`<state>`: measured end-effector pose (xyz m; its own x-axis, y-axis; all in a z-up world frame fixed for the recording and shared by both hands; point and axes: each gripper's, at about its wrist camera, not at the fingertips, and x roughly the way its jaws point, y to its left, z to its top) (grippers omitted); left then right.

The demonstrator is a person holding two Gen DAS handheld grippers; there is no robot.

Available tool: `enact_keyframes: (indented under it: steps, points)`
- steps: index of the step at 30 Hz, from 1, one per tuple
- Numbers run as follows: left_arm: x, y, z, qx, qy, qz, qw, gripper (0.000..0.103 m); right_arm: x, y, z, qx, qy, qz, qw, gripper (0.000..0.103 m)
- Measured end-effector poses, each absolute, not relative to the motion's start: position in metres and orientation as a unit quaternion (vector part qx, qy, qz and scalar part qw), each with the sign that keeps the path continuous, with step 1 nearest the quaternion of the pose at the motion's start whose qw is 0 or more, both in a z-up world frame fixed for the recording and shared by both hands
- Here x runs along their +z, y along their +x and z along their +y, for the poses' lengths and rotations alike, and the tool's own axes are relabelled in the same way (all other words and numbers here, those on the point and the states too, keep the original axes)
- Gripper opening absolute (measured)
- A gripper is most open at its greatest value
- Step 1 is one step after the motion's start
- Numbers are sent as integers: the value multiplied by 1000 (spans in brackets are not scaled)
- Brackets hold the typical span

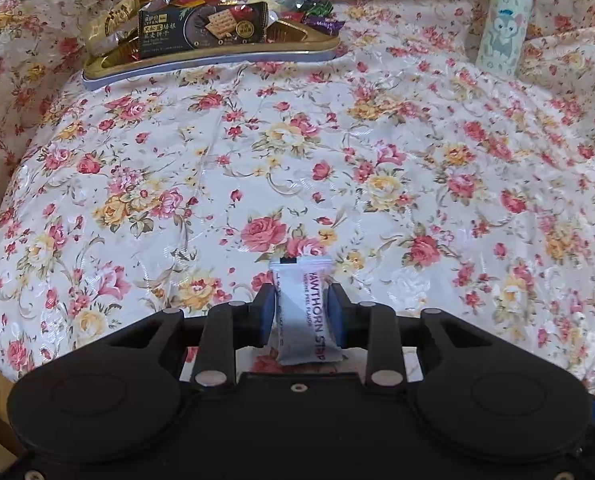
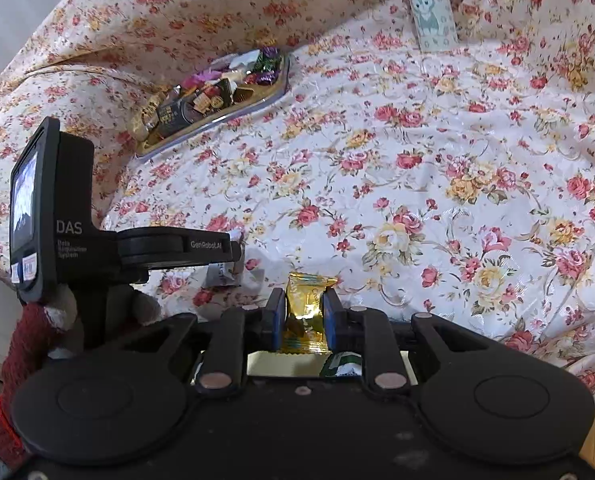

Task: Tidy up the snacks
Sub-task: 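Carry the hawthorn strip and gold candy over the gold floor tray with both tools, then open the left tool dropping the hawthorn strip while the right tool releases the gold candy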

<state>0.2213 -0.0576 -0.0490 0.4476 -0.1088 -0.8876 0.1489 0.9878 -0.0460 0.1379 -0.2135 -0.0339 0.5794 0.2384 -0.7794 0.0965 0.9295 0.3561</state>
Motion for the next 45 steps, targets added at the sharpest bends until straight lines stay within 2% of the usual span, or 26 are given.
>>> enact_keyframes:
  steps: [5, 9, 18, 28, 45]
  points:
    - [-52, 224, -58, -75, 20, 523, 849, 41, -39, 145, -212, 42, 185, 462, 866, 22]
    - [-52, 225, -57, -78, 14, 523, 849, 29, -40, 147, -210, 45, 186, 463, 866, 22]
    - [-25, 215, -37, -73, -14, 509, 858, 29, -31, 140, -209, 52, 180, 449, 873, 22]
    - [13, 160, -8, -72, -19, 485, 871, 29, -17, 109, -191, 82, 153, 432, 885, 22]
    - [-24, 90, 14, -54, -24, 533, 844, 30, -38, 86, -157, 103, 105, 458, 877, 22]
